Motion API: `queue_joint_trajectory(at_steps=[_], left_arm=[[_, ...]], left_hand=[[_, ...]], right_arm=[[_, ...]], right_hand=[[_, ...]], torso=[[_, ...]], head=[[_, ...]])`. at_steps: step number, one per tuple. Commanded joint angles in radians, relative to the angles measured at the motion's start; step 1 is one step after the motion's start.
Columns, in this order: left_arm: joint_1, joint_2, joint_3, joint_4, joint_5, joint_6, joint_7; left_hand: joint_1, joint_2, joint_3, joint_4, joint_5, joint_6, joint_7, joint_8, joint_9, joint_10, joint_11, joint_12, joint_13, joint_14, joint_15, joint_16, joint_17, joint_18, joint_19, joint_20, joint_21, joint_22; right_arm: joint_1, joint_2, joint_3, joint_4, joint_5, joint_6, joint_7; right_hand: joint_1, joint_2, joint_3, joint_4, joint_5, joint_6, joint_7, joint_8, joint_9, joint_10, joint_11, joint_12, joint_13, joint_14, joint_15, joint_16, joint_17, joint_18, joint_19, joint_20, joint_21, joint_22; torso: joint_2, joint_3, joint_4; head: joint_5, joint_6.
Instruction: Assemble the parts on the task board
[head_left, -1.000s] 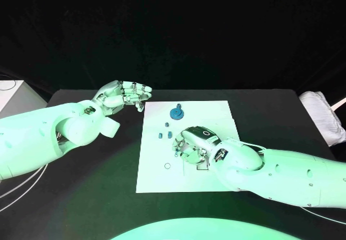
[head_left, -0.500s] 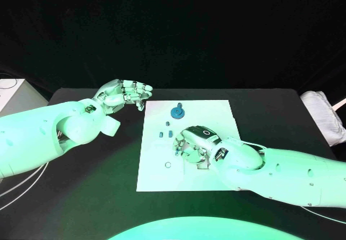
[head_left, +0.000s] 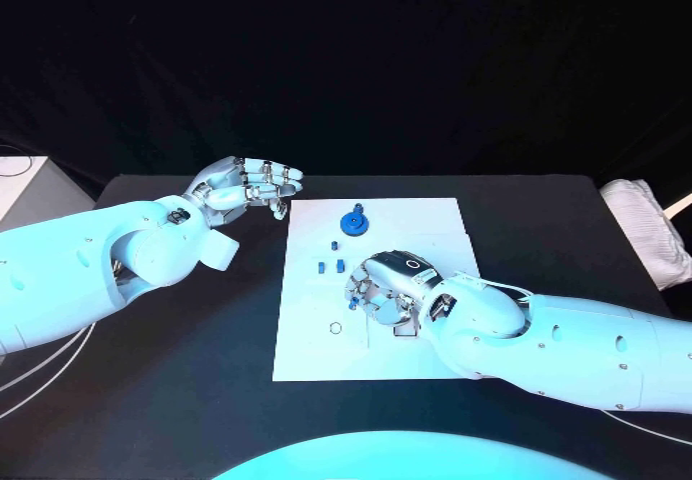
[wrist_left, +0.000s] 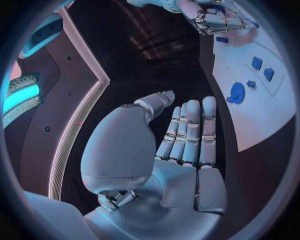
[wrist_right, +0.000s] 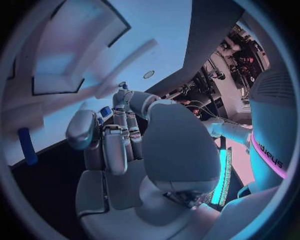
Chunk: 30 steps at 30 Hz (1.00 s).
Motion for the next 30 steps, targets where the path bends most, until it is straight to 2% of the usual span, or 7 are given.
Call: queue_joint_trajectory(at_steps=[1, 20, 30], left_arm=[[0.0, 0.0, 0.001, -0.001, 0.007, 0.01, 0.001], [0.0, 0.0, 0.001, -0.01, 0.007, 0.012, -0.002], [0.0, 0.0, 0.001, -0.011, 0.007, 0.012, -0.003]], left_hand=[[-0.011, -0.002, -0.004, 0.005, 0.003, -0.009, 0.007, 0.006, -0.002, -0.008, -0.002, 0.006, -0.001, 0.001, 0.004, -0.004, -0.002, 0.014, 0.003, 0.003, 0.003, 0.001], [-0.011, -0.002, -0.004, 0.005, 0.003, -0.011, 0.008, 0.006, -0.002, -0.01, -0.002, 0.006, -0.001, 0.001, 0.005, -0.004, -0.002, 0.014, 0.003, 0.003, 0.003, 0.001], [-0.011, -0.002, -0.004, 0.005, 0.003, -0.012, 0.008, 0.007, -0.002, -0.013, -0.001, 0.007, -0.002, 0.001, 0.005, -0.004, -0.002, 0.014, 0.003, 0.003, 0.003, 0.001]], right_arm=[[-0.002, -0.002, -0.002, 0.002, -0.015, 0.026, -0.004], [-0.002, -0.009, -0.002, 0.016, -0.026, -0.034, -0.012], [-0.002, -0.018, -0.002, 0.02, -0.034, -0.031, -0.025]], right_hand=[[-0.015, -0.005, 0.002, 0.002, 0.002, 0.003, 0.007, 0.004, 0.002, 0.036, -0.031, -0.005, 0.001, 0.054, -0.004, 0.005, 0.0, -0.009, -0.005, 0.0, 0.005, 0.001], [-0.017, -0.005, 0.003, 0.001, 0.004, 0.004, 0.007, 0.005, 0.003, 0.038, -0.031, -0.005, 0.002, 0.054, -0.004, 0.005, 0.001, -0.009, -0.006, 0.0, 0.006, 0.001], [-0.017, -0.005, 0.003, 0.001, 0.004, 0.004, 0.007, 0.005, 0.003, 0.038, -0.031, -0.005, 0.002, 0.054, -0.004, 0.005, 0.001, -0.009, -0.006, 0.0, 0.006, 0.001]], torso=[[0.0, 0.0001, 0.0008], [0.0, 0.0, 0.0009], [0.0, -0.0003, 0.0005]], head=[[0.0, -0.001], [-0.001, 0.002], [-0.001, 0.002]])
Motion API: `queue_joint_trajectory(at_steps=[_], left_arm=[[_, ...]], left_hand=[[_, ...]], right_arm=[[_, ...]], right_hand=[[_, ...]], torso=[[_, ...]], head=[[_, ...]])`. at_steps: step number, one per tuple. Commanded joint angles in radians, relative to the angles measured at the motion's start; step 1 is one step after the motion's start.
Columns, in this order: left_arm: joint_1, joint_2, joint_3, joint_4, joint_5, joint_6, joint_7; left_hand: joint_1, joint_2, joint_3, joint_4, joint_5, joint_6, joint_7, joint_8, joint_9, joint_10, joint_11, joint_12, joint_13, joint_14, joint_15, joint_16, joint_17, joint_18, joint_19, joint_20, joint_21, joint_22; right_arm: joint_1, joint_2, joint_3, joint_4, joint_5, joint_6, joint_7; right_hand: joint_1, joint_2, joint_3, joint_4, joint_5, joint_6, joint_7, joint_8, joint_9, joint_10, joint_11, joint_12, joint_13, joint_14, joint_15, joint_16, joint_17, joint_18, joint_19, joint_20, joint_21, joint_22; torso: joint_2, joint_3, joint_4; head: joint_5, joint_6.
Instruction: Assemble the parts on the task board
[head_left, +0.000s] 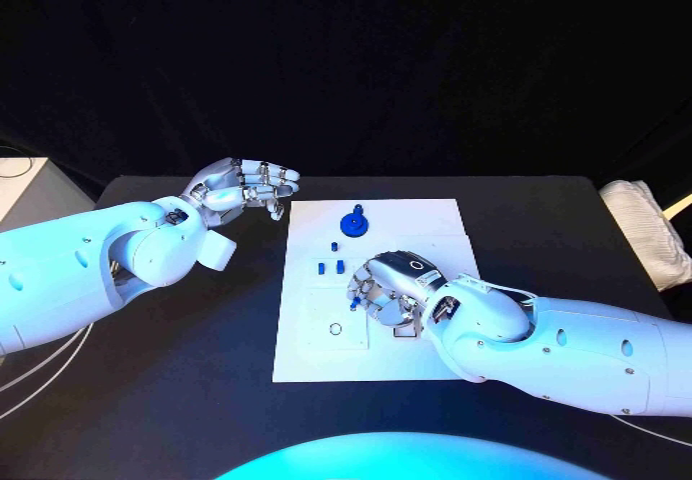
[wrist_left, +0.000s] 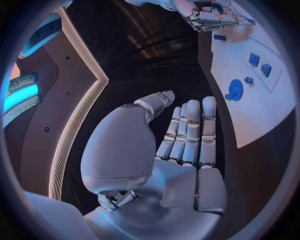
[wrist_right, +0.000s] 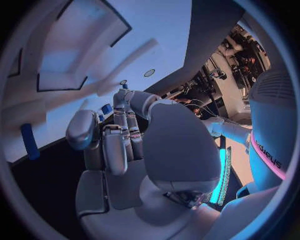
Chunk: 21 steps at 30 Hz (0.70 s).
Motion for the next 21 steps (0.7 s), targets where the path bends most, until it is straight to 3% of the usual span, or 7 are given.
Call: queue_joint_trajectory(at_steps=[1, 21], left_arm=[[0.0, 0.0, 0.001, 0.001, 0.006, 0.011, 0.004], [0.0, -0.001, 0.001, 0.003, 0.006, 0.013, -0.002]], left_hand=[[-0.011, -0.002, -0.001, 0.002, 0.003, -0.005, 0.008, 0.007, -0.001, -0.006, -0.001, 0.007, -0.002, 0.001, 0.005, -0.004, -0.001, 0.014, 0.003, 0.003, 0.003, 0.001], [-0.01, -0.002, -0.001, 0.002, 0.003, -0.007, 0.008, 0.008, -0.001, -0.009, -0.001, 0.008, -0.002, 0.0, 0.006, -0.004, -0.001, 0.014, 0.003, 0.004, 0.002, 0.0]], right_arm=[[-0.001, -0.002, 0.0, 0.003, -0.021, -0.004, -0.01], [-0.001, 0.0, 0.0, 0.004, -0.031, 0.027, -0.011]], right_hand=[[-0.009, 0.003, 0.003, 0.001, 0.004, 0.002, 0.005, 0.006, 0.001, 0.033, -0.028, 0.001, 0.001, 0.054, -0.004, 0.006, 0.001, -0.009, -0.006, 0.0, 0.006, 0.001], [-0.011, 0.003, 0.004, 0.0, 0.004, 0.002, 0.004, 0.006, 0.002, 0.034, -0.028, 0.0, 0.002, 0.054, -0.004, 0.006, 0.002, -0.01, -0.004, 0.0, 0.009, 0.005]], torso=[[0.0, -0.0001, 0.0], [0.0, -0.0009, 0.0006]], head=[[-0.001, -0.001], [0.0, -0.006]])
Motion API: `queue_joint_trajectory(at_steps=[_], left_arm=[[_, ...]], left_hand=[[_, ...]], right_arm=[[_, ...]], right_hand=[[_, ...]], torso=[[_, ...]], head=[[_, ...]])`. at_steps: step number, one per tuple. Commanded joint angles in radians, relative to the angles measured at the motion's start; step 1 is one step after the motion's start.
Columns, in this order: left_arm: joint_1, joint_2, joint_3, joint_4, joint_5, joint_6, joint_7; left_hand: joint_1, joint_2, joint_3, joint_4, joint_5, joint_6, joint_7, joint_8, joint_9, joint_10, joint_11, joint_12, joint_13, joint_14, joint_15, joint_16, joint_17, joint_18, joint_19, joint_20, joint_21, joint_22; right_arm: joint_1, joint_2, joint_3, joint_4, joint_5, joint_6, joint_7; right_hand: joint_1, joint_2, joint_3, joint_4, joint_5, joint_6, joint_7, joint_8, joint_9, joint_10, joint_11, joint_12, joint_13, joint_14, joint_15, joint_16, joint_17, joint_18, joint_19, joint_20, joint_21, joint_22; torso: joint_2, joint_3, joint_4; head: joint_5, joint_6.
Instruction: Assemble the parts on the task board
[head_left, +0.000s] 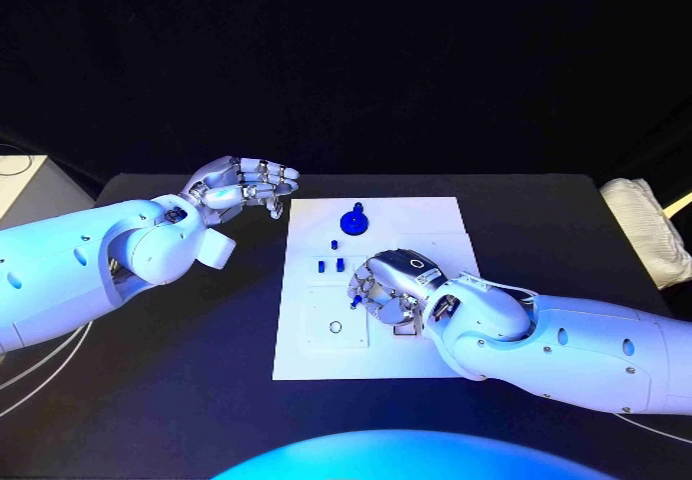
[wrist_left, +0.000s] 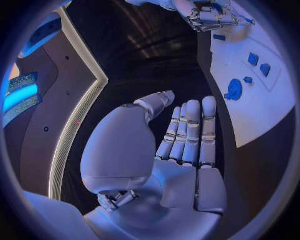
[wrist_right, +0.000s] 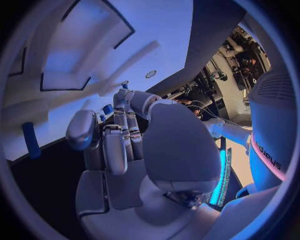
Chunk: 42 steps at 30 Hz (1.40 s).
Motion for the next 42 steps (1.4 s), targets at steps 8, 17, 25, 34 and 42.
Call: queue_joint_trajectory(at_steps=[8, 17, 25, 34, 42], left_arm=[[0.0, 0.0, 0.001, 0.003, 0.006, 0.013, 0.0], [0.0, -0.002, 0.001, 0.005, 0.006, 0.013, -0.001], [0.0, -0.003, 0.001, 0.007, 0.006, 0.013, -0.002], [0.0, -0.004, 0.001, 0.007, 0.006, 0.012, -0.002], [0.0, -0.005, 0.001, 0.008, 0.006, 0.012, -0.003]], left_hand=[[-0.01, -0.002, -0.001, 0.002, 0.003, -0.007, 0.008, 0.003, -0.001, -0.009, 0.0, 0.004, -0.001, 0.0, 0.006, -0.004, -0.001, 0.014, 0.003, 0.004, 0.002, 0.0], [-0.01, -0.002, -0.001, 0.002, 0.003, -0.007, 0.008, 0.003, -0.001, -0.009, 0.0, 0.004, -0.001, 0.0, 0.006, -0.004, -0.001, 0.014, 0.003, 0.004, 0.002, 0.0], [-0.01, -0.002, -0.001, 0.002, 0.002, -0.008, 0.008, 0.004, -0.001, -0.011, 0.0, 0.004, -0.002, 0.0, 0.006, -0.004, -0.001, 0.014, 0.003, 0.004, 0.002, 0.0], [-0.01, -0.002, -0.001, 0.002, 0.002, -0.008, 0.008, 0.004, -0.001, -0.011, 0.0, 0.004, -0.002, 0.0, 0.006, -0.004, -0.001, 0.014, 0.003, 0.004, 0.002, 0.0], [-0.01, -0.002, -0.001, 0.002, 0.002, -0.008, 0.008, 0.004, -0.001, -0.011, 0.0, 0.004, -0.002, 0.0, 0.006, -0.004, -0.001, 0.014, 0.003, 0.004, 0.002, 0.0]], right_arm=[[-0.001, 0.005, 0.0, -0.006, -0.021, 0.026, -0.004], [-0.001, 0.009, 0.0, -0.012, -0.031, 0.045, -0.013], [0.0, 0.014, 0.0, -0.012, -0.037, 0.061, -0.018], [0.0, 0.017, 0.0, -0.009, -0.039, 0.059, -0.015], [0.0, 0.017, 0.0, -0.008, -0.032, 0.058, -0.003]], right_hand=[[-0.011, 0.003, 0.004, 0.0, 0.005, 0.004, 0.004, 0.002, 0.001, 0.03, -0.024, 0.007, 0.001, 0.054, -0.004, 0.006, 0.001, -0.01, -0.004, 0.0, 0.005, 0.001], [-0.011, 0.003, 0.004, 0.0, 0.005, 0.004, 0.004, 0.002, 0.001, 0.03, -0.024, 0.007, 0.001, 0.054, -0.004, 0.006, 0.001, -0.01, -0.004, 0.0, 0.005, 0.001], [-0.013, 0.003, 0.004, -0.002, 0.004, 0.004, 0.004, 0.002, 0.002, 0.031, -0.024, 0.006, 0.002, 0.054, -0.004, 0.007, 0.001, -0.01, -0.005, 0.001, 0.005, 0.001], [-0.015, 0.002, 0.004, -0.002, 0.003, 0.003, 0.005, 0.002, 0.003, 0.03, -0.024, 0.005, 0.002, 0.054, -0.004, 0.006, -0.001, -0.009, -0.007, 0.001, 0.004, -0.001], [-0.028, 0.0, 0.002, -0.002, 0.001, -0.006, 0.008, -0.002, 0.005, 0.017, -0.02, -0.002, 0.001, 0.053, -0.001, 0.006, -0.004, -0.008, -0.013, 0.003, 0.0, -0.004]], torso=[[-0.001, -0.0006, 0.0001], [0.0, -0.0004, 0.0001], [0.0, -0.0005, -0.0001], [-0.001, -0.0002, 0.0], [-0.001, -0.0005, 0.0]], head=[[0.001, -0.003], [0.0, -0.006], [0.0, -0.009], [0.0, -0.011], [0.001, -0.011]])
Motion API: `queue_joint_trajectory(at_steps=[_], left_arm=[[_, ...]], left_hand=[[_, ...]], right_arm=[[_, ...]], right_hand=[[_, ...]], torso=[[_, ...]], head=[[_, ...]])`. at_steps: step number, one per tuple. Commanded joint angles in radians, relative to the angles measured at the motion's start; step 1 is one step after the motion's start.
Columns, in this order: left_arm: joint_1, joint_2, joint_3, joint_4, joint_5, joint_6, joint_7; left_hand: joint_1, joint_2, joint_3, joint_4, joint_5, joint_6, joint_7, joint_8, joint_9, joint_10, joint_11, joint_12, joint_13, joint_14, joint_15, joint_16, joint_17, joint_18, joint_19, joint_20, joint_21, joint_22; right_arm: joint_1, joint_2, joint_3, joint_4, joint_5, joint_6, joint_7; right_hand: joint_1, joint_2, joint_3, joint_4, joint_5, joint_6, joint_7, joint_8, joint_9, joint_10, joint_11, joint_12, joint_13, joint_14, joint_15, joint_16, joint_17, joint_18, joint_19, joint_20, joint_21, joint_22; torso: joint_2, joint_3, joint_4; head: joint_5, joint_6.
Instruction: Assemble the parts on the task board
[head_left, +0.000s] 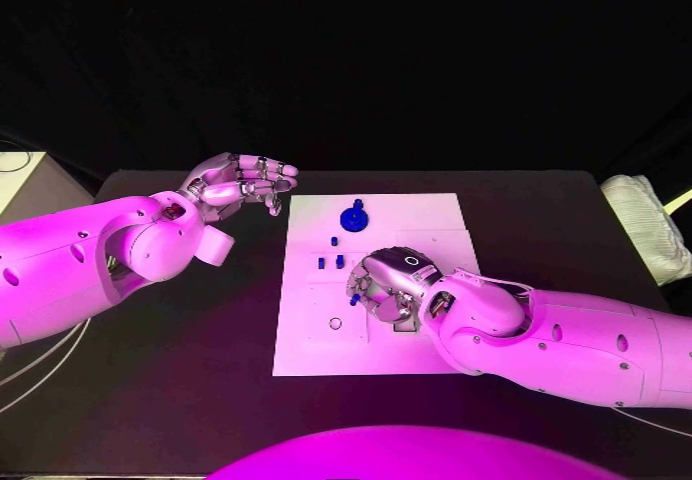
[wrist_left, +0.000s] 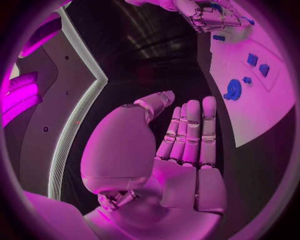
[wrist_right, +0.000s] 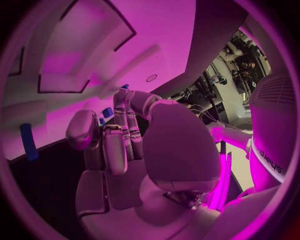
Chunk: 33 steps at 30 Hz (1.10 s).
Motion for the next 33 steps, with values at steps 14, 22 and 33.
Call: queue_joint_trajectory(at_steps=[14, 22, 33], left_arm=[[0.001, 0.0, 0.001, 0.003, 0.006, 0.012, 0.001], [0.001, 0.0, 0.001, 0.003, 0.006, 0.012, 0.0], [0.001, 0.0, 0.001, 0.002, 0.006, 0.013, -0.001]], left_hand=[[-0.009, -0.002, 0.0, 0.002, 0.002, -0.009, 0.009, 0.005, -0.001, -0.007, 0.0, 0.006, -0.001, -0.001, 0.006, -0.005, -0.002, 0.014, 0.002, 0.005, 0.001, 0.0], [-0.009, -0.002, 0.0, 0.002, 0.002, -0.01, 0.009, 0.006, -0.001, -0.007, 0.0, 0.006, -0.001, -0.001, 0.007, -0.005, -0.002, 0.014, 0.002, 0.005, 0.001, 0.0], [-0.009, -0.002, 0.0, 0.002, 0.002, -0.01, 0.009, 0.006, -0.001, -0.007, 0.0, 0.006, -0.001, -0.001, 0.007, -0.005, -0.002, 0.014, 0.002, 0.005, 0.001, 0.0]], right_arm=[[0.0, -0.001, -0.002, 0.0, 0.022, 0.026, 0.029], [0.0, -0.002, -0.003, -0.003, 0.029, 0.009, 0.03], [0.001, -0.016, -0.003, 0.012, 0.041, -0.039, 0.042]], right_hand=[[-0.074, -0.038, -0.02, 0.016, 0.022, -0.07, 0.022, -0.036, 0.005, -0.122, 0.015, -0.007, -0.041, 0.042, 0.028, -0.008, -0.041, 0.005, -0.051, 0.025, -0.056, -0.063], [-0.073, -0.055, -0.023, 0.009, 0.023, -0.102, 0.035, -0.059, 0.004, -0.2, 0.032, -0.002, -0.067, 0.017, 0.043, -0.051, -0.129, 0.024, -0.108, 0.036, -0.134, -0.159], [-0.054, -0.064, -0.112, 0.004, 0.028, -0.151, 0.034, -0.096, -0.004, -0.311, 0.043, 0.02, -0.068, -0.015, 0.051, -0.109, -0.229, 0.046, -0.182, 0.047, -0.244, -0.275]], torso=[[-0.001, 0.0, -0.0002], [0.0, 0.0002, 0.0004], [0.0, 0.0008, 0.001]], head=[[0.0, 0.0], [0.0, 0.0], [-0.002, 0.003]])
